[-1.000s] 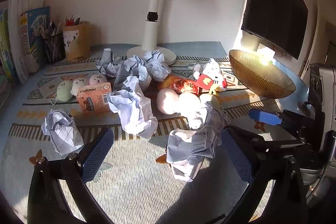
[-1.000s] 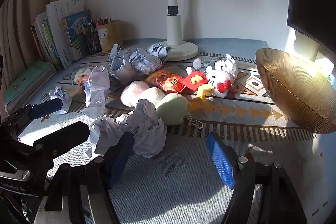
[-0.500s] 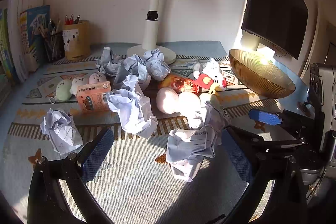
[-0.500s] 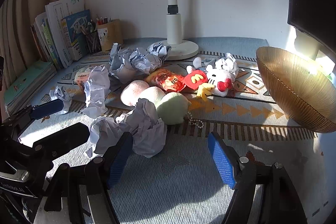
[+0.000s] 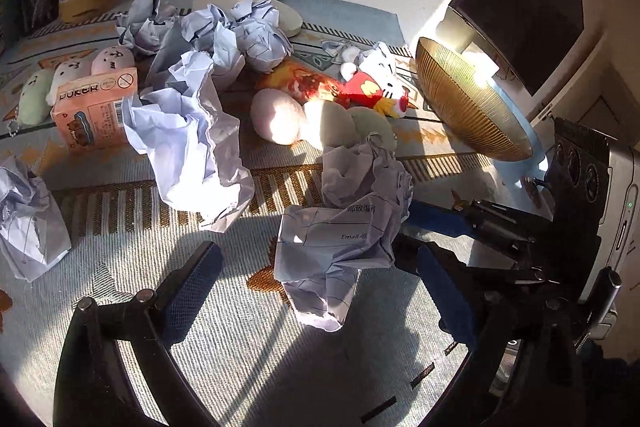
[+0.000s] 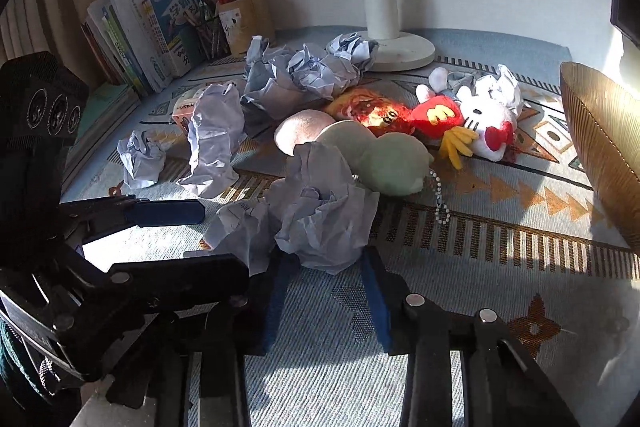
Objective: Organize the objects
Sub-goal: 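Close the right gripper on the crumpled paper ball and lift it, then carry the paper ball over the amber bowl and open the right gripper, then return the right gripper to the three pastel plush toys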
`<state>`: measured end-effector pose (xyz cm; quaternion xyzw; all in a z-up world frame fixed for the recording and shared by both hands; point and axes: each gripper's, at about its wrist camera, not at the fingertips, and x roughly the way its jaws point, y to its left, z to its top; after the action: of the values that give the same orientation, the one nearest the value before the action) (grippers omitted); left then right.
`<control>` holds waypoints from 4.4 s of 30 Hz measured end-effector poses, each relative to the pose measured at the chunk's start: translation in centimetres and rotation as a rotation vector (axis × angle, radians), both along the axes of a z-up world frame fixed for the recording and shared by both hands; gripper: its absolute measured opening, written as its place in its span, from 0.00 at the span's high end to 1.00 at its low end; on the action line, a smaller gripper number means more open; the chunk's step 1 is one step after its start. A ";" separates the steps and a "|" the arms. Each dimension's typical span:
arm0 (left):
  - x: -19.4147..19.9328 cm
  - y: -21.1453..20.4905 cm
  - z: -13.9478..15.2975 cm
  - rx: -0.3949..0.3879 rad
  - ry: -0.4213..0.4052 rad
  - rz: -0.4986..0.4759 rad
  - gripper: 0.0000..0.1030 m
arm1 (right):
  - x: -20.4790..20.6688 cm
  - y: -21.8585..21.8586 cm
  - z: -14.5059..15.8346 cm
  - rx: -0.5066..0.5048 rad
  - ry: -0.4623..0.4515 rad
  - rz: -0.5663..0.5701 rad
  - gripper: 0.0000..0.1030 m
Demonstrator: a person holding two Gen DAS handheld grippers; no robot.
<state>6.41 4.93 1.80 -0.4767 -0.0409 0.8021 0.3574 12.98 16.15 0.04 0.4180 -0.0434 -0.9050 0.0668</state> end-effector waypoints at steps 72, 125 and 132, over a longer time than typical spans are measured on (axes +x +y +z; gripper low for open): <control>2.7 4.4 8.7 0.100 0.276 0.182 0.10 | 7.1 16.2 12.4 -0.032 0.249 -0.541 0.24; 3.7 -5.7 3.2 0.026 0.357 0.455 0.09 | 1.0 1.0 1.3 -0.054 0.121 -0.215 0.40; 2.9 -5.3 3.1 0.002 0.318 0.444 0.10 | -0.7 2.3 0.8 -0.139 0.033 -0.195 0.40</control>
<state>9.33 -0.33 4.87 -0.3236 -0.0885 0.9256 0.1752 12.27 18.43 0.89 0.3910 -0.1452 -0.9088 0.0079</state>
